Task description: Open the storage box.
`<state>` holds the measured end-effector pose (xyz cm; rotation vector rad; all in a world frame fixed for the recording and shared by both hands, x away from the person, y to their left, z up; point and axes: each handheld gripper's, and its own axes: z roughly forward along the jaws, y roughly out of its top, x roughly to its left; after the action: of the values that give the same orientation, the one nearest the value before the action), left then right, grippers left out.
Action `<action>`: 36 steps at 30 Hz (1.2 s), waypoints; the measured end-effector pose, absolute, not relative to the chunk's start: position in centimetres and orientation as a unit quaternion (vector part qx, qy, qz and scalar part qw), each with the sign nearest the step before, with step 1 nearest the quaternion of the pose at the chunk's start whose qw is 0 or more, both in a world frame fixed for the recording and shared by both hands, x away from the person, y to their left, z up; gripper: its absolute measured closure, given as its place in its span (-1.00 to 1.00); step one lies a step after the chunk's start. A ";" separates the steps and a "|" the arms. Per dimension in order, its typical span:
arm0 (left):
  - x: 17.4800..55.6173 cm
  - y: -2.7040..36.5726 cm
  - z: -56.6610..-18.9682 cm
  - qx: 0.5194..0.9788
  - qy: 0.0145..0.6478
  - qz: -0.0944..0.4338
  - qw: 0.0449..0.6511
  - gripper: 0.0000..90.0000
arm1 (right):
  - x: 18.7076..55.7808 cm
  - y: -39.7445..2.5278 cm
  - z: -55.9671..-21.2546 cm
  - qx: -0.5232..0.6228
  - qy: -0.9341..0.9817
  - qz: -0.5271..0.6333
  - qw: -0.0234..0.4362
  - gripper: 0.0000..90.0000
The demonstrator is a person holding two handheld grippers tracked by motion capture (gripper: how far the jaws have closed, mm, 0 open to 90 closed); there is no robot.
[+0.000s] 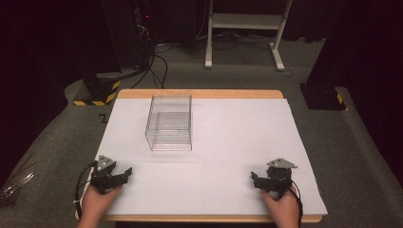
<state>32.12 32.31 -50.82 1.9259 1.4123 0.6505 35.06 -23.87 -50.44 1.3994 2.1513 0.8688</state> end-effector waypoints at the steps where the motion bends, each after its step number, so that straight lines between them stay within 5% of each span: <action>1: 32.1 32.3 -50.8 0.735 0.539 0.248 0.327 -0.39 | 35.1 -23.9 -50.4 0.504 0.776 0.313 0.214 -0.78; 18: 32.2 32.3 -50.8 0.738 0.538 0.245 0.325 -0.42 | 35.1 -23.9 -50.4 0.505 0.775 0.313 0.214 -0.78; 27: 32.0 32.4 -50.5 0.732 0.544 0.249 0.327 -0.22 | 35.1 -23.9 -50.4 0.505 0.776 0.313 0.214 -0.78; 36: 31.6 32.3 -50.1 0.725 0.540 0.247 0.349 -0.22 | 35.1 -23.9 -50.4 0.505 0.776 0.313 0.213 -0.78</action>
<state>31.62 32.27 -50.13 1.8797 1.3983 0.6405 35.10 -23.88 -50.44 1.4011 2.1525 0.8694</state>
